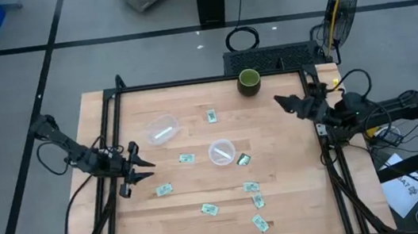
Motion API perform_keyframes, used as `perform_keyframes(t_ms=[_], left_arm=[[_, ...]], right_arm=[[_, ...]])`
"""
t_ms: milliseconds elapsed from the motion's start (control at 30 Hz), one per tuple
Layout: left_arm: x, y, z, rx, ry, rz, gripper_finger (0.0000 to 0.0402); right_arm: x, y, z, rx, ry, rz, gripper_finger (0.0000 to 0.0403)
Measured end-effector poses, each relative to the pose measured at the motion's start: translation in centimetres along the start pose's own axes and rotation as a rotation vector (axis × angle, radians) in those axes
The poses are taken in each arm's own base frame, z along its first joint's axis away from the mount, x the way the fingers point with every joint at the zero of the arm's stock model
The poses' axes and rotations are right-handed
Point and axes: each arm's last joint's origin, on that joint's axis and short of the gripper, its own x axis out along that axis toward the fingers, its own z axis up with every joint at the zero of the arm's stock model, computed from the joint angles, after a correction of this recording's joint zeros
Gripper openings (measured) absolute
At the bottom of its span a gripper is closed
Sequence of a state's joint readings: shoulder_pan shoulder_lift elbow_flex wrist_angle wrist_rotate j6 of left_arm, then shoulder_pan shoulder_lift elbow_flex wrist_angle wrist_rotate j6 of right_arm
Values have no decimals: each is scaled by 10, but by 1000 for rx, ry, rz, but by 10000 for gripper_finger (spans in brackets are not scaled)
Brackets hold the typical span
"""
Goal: Pick and place items into bin
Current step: Put the truvia packet into the right transparent bin
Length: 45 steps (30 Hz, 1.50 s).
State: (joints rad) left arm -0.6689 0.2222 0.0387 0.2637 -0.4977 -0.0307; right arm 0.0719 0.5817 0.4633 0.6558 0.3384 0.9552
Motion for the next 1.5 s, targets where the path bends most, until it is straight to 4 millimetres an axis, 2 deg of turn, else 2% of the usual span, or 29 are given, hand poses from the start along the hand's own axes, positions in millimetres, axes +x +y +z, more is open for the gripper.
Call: perform_keyframes(t_ms=[133, 267, 467, 633, 733, 833, 967, 1100, 1267, 1367, 1500], left_arm=[[0, 0, 0, 0, -1, 0, 127], [0, 0, 0, 0, 0, 0, 127], [0, 0, 0, 12, -1, 1, 127], [0, 1, 0, 162, 1, 29, 127], [0, 1, 0, 160, 2, 43, 127], [0, 2, 0, 150, 2, 62, 127], [0, 2, 0, 158, 2, 63, 127], [0, 2, 0, 150, 3, 60, 127], [0, 3, 0, 155, 9, 86, 127], [0, 3, 0, 152, 10, 112, 127], [0, 3, 0, 135, 9, 117, 127]], right_arm=[[11, -4, -8, 83, 35, -18, 258], [21, -6, -16, 117, 78, 38, 258], [56, 7, -26, -40, 193, 49, 258], [79, 7, -40, -178, 478, -137, 258], [78, -2, -48, -241, 680, -293, 258], [68, -13, -53, -258, 828, -425, 258], [51, -29, -57, -232, 961, -659, 258], [40, -46, -64, -361, 1073, -819, 258], [44, -68, -87, -537, 1171, -858, 258], [49, -82, -103, -547, 1196, -879, 258], [60, -97, -120, -526, 1131, -820, 258]])
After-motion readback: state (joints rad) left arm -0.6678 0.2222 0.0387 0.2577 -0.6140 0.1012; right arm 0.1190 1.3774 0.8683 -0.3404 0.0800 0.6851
